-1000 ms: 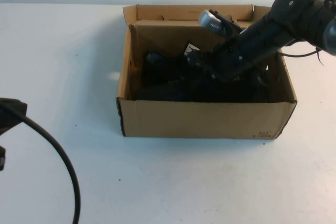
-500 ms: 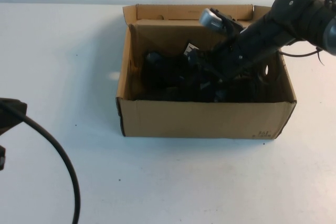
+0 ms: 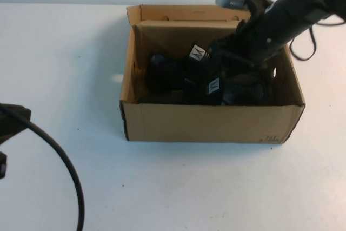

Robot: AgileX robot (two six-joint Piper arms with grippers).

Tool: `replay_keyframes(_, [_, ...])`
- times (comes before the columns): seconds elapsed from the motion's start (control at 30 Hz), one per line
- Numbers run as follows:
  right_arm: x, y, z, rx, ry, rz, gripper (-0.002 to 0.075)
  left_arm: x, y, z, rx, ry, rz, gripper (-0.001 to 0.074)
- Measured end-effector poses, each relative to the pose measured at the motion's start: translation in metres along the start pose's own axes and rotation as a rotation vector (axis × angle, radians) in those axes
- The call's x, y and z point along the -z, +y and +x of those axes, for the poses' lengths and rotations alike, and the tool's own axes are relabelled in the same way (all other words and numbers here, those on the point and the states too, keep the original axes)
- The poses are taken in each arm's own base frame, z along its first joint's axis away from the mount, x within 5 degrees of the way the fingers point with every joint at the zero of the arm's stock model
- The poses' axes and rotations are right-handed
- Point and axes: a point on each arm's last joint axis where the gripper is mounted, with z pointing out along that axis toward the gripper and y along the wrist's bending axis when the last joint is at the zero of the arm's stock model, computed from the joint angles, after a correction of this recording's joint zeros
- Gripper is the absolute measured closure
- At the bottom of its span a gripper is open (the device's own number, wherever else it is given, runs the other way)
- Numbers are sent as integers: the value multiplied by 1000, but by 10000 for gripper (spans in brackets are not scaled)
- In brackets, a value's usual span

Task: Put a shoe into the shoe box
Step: Place the shoe in the shoe box

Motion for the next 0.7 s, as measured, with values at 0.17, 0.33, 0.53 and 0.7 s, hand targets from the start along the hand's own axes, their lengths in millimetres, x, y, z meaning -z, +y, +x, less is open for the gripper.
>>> replay_keyframes(0.17, [38, 15, -1, 83, -40, 53, 318, 1, -6, 3, 12, 27, 54, 736])
replay_keyframes(0.33, [80, 32, 4, 150, -116, 100, 572, 10, -11, 7, -69, 27, 51, 736])
replay_keyframes(0.53, [131, 55, 19, 214, -218, 136, 727, 26, 8, 21, -87, 138, -251, 736])
replay_keyframes(0.7, [176, 74, 38, 275, -321, 162, 739, 34, 24, 22, 14, 128, -448, 736])
